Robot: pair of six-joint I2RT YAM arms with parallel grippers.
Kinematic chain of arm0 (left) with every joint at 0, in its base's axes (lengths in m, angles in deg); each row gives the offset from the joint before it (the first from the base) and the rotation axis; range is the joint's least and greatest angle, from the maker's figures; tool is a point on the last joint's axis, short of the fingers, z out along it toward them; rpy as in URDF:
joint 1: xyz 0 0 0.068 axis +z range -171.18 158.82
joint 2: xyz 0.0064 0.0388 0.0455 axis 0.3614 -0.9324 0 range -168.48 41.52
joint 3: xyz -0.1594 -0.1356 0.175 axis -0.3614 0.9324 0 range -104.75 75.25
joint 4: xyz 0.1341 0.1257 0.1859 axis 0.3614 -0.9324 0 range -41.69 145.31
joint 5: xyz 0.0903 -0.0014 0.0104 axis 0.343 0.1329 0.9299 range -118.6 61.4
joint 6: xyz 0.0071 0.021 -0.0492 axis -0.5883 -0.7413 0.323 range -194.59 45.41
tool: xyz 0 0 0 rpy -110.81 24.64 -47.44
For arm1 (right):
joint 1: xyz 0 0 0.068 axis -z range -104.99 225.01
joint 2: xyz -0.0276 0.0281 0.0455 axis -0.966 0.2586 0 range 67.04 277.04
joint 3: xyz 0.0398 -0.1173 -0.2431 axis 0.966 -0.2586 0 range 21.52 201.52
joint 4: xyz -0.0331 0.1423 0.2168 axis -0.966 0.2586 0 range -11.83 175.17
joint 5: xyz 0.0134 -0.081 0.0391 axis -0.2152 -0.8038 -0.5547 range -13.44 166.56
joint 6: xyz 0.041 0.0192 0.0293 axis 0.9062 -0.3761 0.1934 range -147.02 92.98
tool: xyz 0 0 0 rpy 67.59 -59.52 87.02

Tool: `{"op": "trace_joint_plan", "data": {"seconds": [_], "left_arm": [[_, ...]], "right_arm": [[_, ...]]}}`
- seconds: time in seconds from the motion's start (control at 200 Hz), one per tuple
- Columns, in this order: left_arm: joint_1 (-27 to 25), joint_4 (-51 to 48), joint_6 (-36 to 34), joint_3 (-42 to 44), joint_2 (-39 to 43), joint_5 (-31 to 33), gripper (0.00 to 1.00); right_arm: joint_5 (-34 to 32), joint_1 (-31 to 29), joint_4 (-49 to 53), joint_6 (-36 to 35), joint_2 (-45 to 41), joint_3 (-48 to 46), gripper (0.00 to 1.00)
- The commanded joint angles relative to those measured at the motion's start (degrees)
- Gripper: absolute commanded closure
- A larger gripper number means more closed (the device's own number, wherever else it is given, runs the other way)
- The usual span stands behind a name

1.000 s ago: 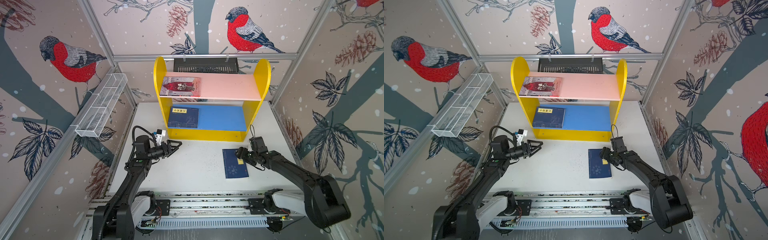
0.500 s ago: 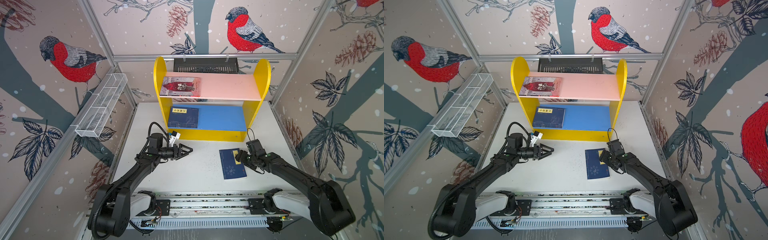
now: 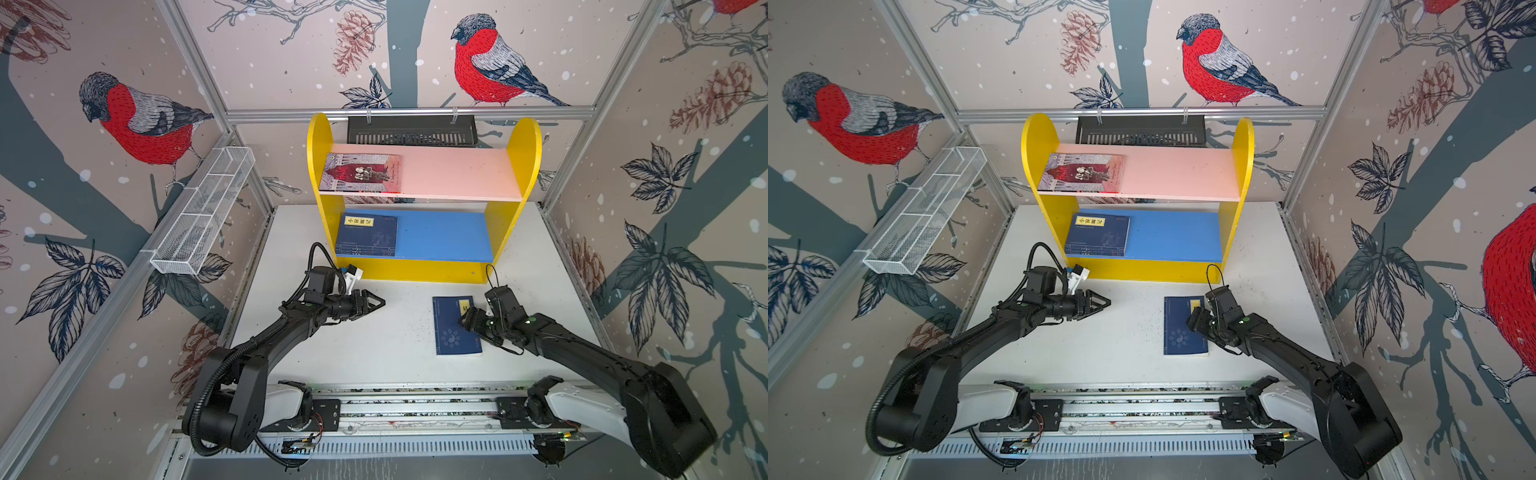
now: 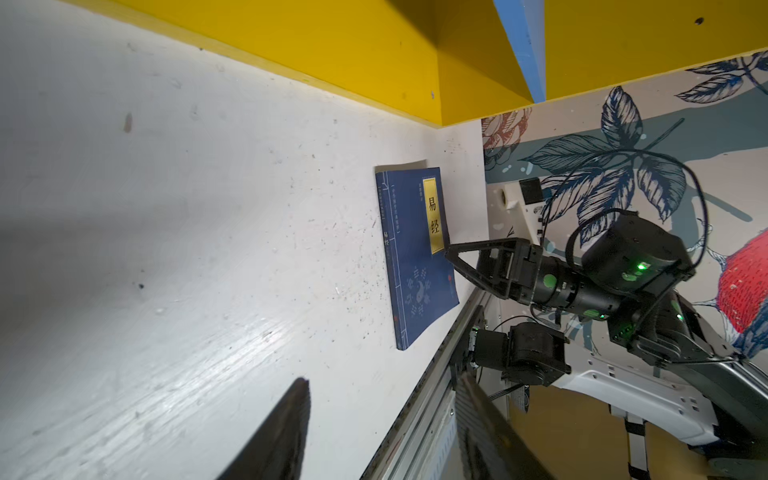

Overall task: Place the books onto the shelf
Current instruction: 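Push the paperback toward the left gripper with the right gripper while the left closes in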

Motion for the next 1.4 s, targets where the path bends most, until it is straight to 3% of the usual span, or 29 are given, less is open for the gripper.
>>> {"op": "trace_joint_plan", "data": {"seconds": [0.0,0.12,0.245,0.33,0.525,0.726,1.081,1.396], "left_arm": [[-0.1,1.8,-0.3,1.2,0.5,1.2,0.44],[-0.1,4.8,1.5,3.8,2.1,0.2,0.4],[-0.1,7.0,2.3,5.5,2.9,-1.4,0.35],[-0.2,7.7,1.2,5.6,3.1,-1.8,0.34],[-0.4,5.4,-5.5,4.1,1.7,-0.4,0.34],[-0.4,7.7,-2.8,6.1,2.3,1.1,0.32],[-0.3,14.9,2.1,10.3,1.1,-1.9,0.22],[-0.3,11.6,-0.4,9.9,1.0,1.3,0.19]], "right_arm": [[1.9,-2.8,-7.3,2.1,2.7,1.5,0.23],[1.5,-6.9,-10.3,2.5,8.2,4.2,0.23],[-9.7,-8.9,0.0,3.3,11.6,9.6,0.22],[-11.0,-7.0,0.6,2.9,11.5,9.0,0.22],[-4.7,-2.2,-6.5,0.2,11.3,6.8,0.22],[0.2,-2.1,-10.2,-2.4,14.0,8.3,0.23],[4.9,-5.3,-13.9,-5.7,18.0,10.4,0.24],[6.1,-9.7,-15.8,-7.4,23.2,15.3,0.24]]}}
